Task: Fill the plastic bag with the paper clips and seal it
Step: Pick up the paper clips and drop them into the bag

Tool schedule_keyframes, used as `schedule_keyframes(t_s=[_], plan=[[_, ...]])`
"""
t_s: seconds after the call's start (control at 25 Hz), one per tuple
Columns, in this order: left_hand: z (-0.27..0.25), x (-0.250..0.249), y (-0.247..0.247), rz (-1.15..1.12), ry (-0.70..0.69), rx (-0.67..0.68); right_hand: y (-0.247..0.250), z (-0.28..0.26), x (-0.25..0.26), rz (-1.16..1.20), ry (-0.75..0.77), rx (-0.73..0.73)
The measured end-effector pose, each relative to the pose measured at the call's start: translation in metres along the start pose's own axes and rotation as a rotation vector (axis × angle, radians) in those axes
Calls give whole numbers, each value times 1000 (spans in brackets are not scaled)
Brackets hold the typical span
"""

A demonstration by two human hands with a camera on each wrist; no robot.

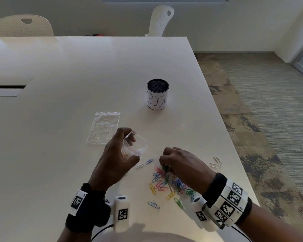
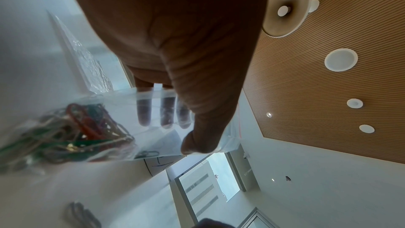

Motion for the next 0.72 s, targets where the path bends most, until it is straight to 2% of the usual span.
schedule_keyframes(t_s=[0.12, 0.28, 0.48, 0.72], plan=[[0, -1, -1, -8, -6, 5, 1, 3, -5, 23, -25, -11], [0, -3, -2, -13, -19, 10, 13, 11, -29, 176, -147, -114], [1, -3, -3, -11, -23, 9, 36, 13, -38, 649, -353, -275], [1, -4, -3, 5, -41, 14, 69, 26, 7, 1078, -266, -438]])
Point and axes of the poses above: each hand's wrist, its own z-axis towards the middle knuckle, its own y-axis out of the back of the hand, x = y × z, the point moved 7 cm from there along z, towards the middle knuckle, and after that the axes turned 8 degrees about -x, right-handed, at the moved point
